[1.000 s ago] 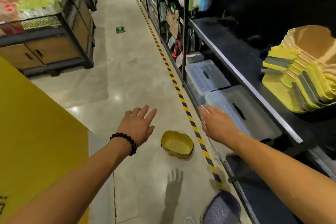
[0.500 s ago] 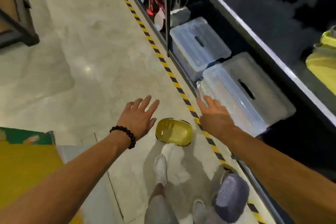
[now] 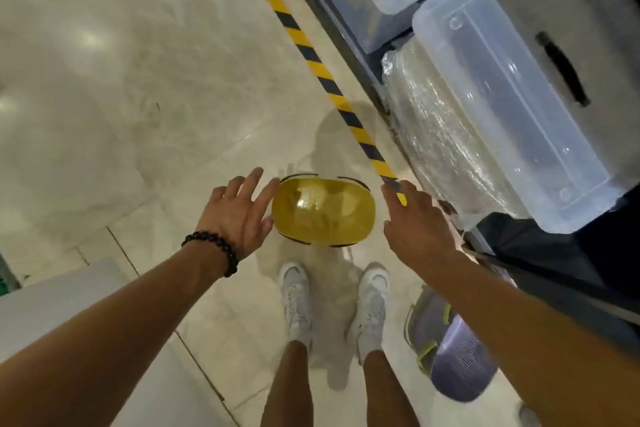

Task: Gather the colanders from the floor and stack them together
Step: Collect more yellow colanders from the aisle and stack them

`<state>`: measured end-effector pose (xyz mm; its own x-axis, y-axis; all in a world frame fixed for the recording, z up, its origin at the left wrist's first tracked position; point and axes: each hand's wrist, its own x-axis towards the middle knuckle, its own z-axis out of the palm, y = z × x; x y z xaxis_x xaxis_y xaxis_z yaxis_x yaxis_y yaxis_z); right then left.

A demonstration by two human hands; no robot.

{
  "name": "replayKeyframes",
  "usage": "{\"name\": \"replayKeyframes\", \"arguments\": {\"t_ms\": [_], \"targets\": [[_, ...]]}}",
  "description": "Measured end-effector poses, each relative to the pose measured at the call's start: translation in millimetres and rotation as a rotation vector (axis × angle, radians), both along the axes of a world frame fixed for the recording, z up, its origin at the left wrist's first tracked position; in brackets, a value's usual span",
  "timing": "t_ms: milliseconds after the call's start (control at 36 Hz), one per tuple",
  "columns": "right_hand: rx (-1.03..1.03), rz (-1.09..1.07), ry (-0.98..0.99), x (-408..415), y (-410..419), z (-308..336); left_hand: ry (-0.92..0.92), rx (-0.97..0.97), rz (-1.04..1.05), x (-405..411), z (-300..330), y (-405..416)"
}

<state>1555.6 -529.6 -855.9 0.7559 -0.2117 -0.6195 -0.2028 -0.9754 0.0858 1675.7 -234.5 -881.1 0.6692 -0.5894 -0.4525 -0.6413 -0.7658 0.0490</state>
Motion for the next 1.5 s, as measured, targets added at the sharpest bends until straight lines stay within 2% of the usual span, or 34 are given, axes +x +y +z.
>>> {"name": "replayKeyframes", "arguments": {"t_ms": [139, 222, 361, 583, 778, 917, 1028, 1333, 1500], "targets": [[0.077, -0.037, -0.018, -21.5, -5.2, -95.5, 0.060, 0.035, 0.080, -9.0, -105.3, -0.1], [0.047, -0.026, 0.040, -31.5, -5.5, -149.2, 0.075, 0.050, 0.114, -11.5, -158.7, 1.2], [0.075, -0.161, 0.087, -37.0, -3.7, -218.4, 0.119, 0.085, 0.199, -15.2, -233.9, 5.1], [0.233, -0.329, 0.039, -38.9, -9.7, -288.5, 0.260, 0.066, 0.355, -23.8, -298.7, 2.8], [0.433, -0.511, -0.047, -35.3, -11.0, -310.9, 0.374, -0.066, 0.496, -20.0, -308.5, -1.9], [0.546, -0.541, -0.137, -33.8, -17.2, -257.1, 0.418, -0.112, 0.579, -11.5, -253.7, 3.0], [0.626, -0.497, -0.138, -25.2, -28.0, -167.7, 0.452, -0.140, 0.547, 5.6, -173.0, 4.2], [0.614, -0.366, -0.283, -11.9, -78.9, 108.3, 0.459, -0.309, 0.455, 55.1, 140.8, -34.4], [0.614, -0.476, -0.410, -21.4, -112.7, 256.8, 0.392, -0.327, 0.303, 79.8, 301.3, -80.3]]}}
